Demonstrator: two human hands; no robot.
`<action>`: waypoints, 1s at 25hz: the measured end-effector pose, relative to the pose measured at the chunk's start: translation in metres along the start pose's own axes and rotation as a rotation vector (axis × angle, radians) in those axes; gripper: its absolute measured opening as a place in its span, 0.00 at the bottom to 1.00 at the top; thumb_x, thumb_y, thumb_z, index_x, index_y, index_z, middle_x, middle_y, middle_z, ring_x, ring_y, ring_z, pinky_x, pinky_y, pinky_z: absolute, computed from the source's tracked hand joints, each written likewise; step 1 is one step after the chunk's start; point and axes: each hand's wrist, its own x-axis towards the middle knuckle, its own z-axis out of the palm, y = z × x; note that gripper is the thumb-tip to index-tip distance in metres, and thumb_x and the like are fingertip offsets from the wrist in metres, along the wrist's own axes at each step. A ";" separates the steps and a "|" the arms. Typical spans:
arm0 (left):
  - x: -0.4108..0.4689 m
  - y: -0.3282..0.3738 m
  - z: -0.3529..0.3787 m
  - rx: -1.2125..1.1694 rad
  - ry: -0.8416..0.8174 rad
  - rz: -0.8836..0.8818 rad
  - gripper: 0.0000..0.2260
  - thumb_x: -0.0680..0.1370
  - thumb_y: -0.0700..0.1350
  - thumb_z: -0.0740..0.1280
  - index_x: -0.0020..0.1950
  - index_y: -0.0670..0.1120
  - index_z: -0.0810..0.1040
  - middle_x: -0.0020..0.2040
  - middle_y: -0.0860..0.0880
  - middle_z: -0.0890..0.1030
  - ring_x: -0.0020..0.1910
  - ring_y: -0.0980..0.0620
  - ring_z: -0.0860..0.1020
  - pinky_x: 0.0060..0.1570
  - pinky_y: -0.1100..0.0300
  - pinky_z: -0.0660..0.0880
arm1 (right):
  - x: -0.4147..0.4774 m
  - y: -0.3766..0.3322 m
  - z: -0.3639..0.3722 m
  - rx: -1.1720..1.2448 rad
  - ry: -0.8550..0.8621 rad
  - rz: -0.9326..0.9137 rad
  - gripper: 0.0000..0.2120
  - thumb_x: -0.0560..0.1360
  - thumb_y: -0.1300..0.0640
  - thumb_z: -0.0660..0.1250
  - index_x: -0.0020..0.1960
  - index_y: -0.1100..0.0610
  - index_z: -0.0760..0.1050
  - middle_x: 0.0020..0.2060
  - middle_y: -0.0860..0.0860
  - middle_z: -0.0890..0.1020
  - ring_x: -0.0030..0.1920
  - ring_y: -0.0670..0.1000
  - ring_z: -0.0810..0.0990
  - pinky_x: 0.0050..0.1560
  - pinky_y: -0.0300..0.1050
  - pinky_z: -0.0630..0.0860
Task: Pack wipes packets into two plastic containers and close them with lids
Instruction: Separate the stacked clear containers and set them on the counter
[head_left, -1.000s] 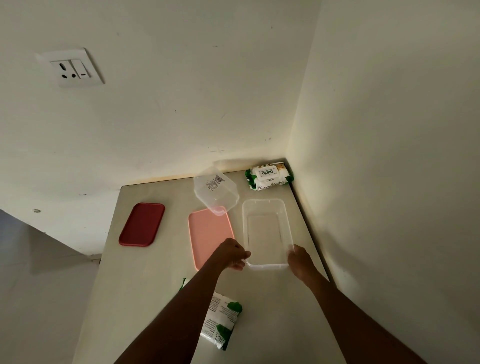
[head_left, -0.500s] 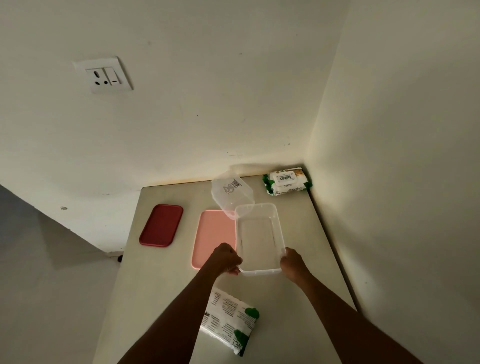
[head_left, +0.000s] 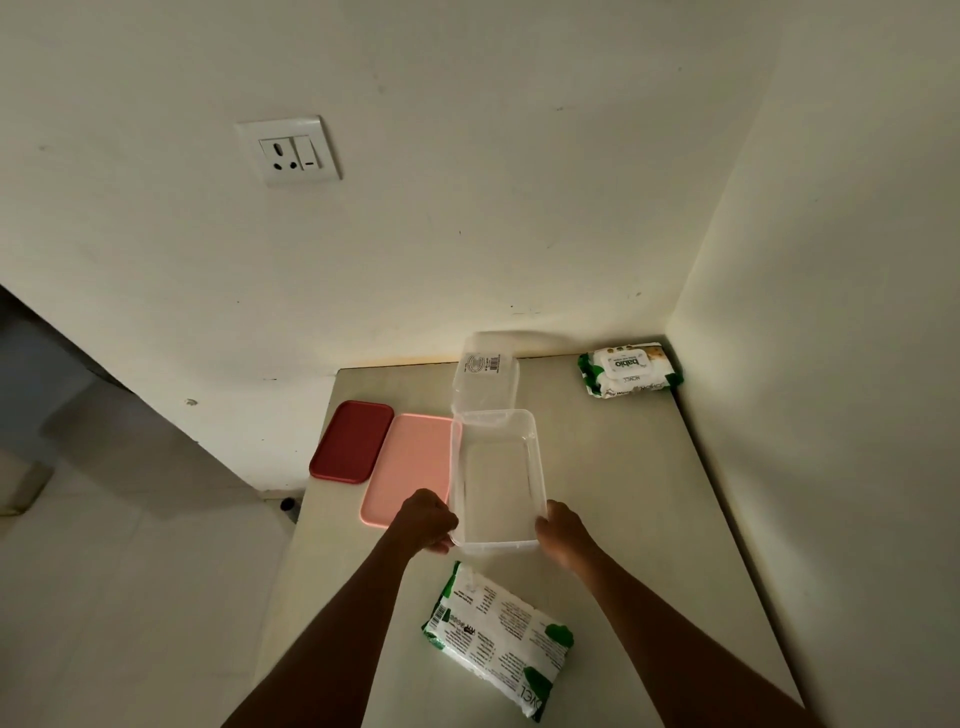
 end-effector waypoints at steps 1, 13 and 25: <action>0.001 0.001 -0.001 0.031 0.025 0.010 0.09 0.76 0.35 0.68 0.52 0.31 0.80 0.44 0.33 0.85 0.40 0.40 0.85 0.49 0.46 0.85 | -0.001 -0.001 -0.001 -0.017 -0.010 -0.013 0.20 0.83 0.55 0.58 0.72 0.63 0.69 0.66 0.60 0.77 0.64 0.58 0.78 0.63 0.48 0.77; 0.013 0.024 0.007 0.114 0.396 0.186 0.14 0.71 0.35 0.62 0.29 0.45 0.60 0.28 0.50 0.64 0.28 0.53 0.62 0.33 0.61 0.62 | 0.009 0.014 -0.043 -0.104 0.060 -0.024 0.25 0.84 0.43 0.51 0.47 0.62 0.74 0.45 0.58 0.78 0.46 0.55 0.78 0.57 0.53 0.77; 0.000 -0.010 0.000 0.138 0.364 0.117 0.09 0.77 0.34 0.62 0.39 0.35 0.76 0.42 0.38 0.81 0.44 0.41 0.80 0.50 0.50 0.79 | -0.013 0.008 -0.040 -0.064 0.039 -0.031 0.27 0.84 0.44 0.52 0.57 0.67 0.77 0.55 0.62 0.80 0.57 0.61 0.81 0.61 0.57 0.79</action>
